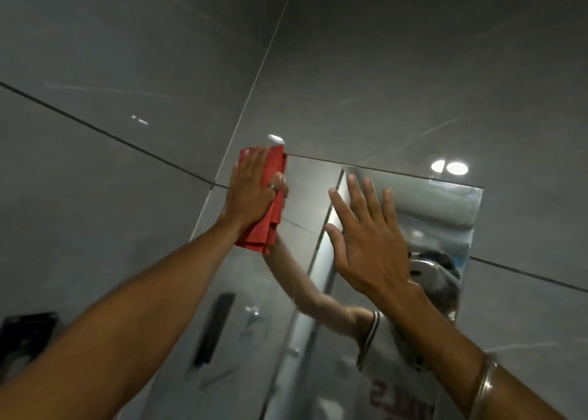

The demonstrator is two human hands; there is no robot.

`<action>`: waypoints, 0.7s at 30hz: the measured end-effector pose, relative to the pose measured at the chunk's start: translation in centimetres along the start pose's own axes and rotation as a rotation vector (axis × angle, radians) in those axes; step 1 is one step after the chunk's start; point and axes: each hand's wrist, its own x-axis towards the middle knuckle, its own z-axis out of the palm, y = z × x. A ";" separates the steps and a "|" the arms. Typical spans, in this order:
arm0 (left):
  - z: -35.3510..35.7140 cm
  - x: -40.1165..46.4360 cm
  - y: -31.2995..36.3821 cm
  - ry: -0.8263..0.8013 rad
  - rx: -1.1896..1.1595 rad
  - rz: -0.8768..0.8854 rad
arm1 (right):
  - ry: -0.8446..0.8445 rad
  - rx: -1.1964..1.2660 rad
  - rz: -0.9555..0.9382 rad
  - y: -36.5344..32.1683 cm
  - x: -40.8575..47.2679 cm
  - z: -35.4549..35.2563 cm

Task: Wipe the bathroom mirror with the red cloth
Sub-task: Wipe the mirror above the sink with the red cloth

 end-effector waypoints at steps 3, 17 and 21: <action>-0.9 -0.2 -2.5 0.048 -0.046 -0.237 | 0.024 0.035 0.003 -1.4 -0.5 0.0; 1.4 -22.2 -6.1 -0.130 0.116 0.176 | -0.076 0.169 -0.088 -10.7 -11.1 0.6; 0.8 -28.8 -11.9 -0.082 0.100 0.165 | -0.079 0.197 -0.153 -12.5 -16.6 1.2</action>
